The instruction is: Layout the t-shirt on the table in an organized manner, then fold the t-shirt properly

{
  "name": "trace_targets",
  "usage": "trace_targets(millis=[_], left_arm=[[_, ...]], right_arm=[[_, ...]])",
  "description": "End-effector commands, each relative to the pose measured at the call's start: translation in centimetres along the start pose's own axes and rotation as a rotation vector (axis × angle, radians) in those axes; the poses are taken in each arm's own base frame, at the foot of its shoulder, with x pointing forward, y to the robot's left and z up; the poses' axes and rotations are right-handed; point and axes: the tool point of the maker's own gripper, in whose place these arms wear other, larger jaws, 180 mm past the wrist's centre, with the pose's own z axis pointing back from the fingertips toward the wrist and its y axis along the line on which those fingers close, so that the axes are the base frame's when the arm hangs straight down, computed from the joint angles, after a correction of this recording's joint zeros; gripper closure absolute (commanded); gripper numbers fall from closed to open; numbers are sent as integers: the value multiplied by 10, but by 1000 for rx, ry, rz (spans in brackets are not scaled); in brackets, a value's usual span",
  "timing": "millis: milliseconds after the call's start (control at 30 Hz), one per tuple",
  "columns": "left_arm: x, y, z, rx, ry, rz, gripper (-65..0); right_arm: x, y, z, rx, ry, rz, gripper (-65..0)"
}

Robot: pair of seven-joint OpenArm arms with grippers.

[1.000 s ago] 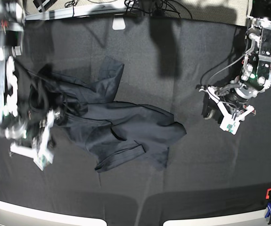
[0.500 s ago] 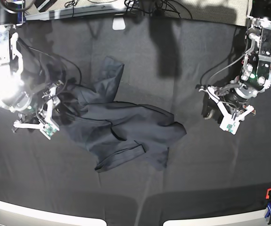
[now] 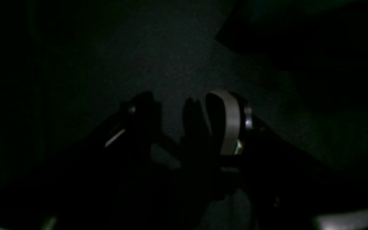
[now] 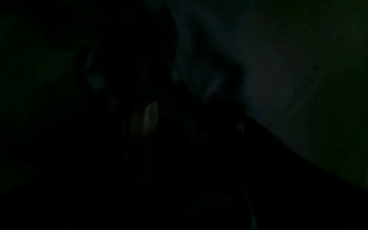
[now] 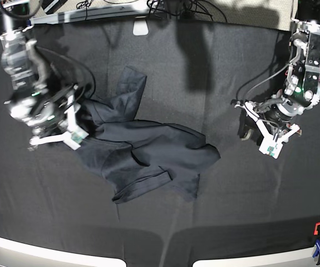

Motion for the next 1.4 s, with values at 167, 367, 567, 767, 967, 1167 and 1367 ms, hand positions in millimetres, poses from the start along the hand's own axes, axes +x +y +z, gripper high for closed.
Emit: trace_targets(millis=[167, 367, 567, 767, 967, 1167, 1367], left_arm=[[15, 6, 2, 12, -37, -13, -271], [15, 6, 2, 12, -38, -12, -271], [15, 6, 2, 12, -39, -12, -271], [15, 6, 2, 12, -38, -12, -271], [15, 6, 2, 12, -38, -12, -271], [15, 6, 2, 12, -39, -11, -271], [15, 6, 2, 12, -38, -12, -271]], right_arm=[[15, -40, 2, -194, 9, 67, -288], [-3, -58, -16, -197, 86, 47, -287], [-2, -71, -21, -193, 84, 8, -185], [5, -105, -16, -295, 78, -12, 0], [-42, -201, -12, -474, 208, -242, 0], [-100, -245, -15, -479, 241, -512, 0], [-141, -277, 16, -619, 275, -541, 0]])
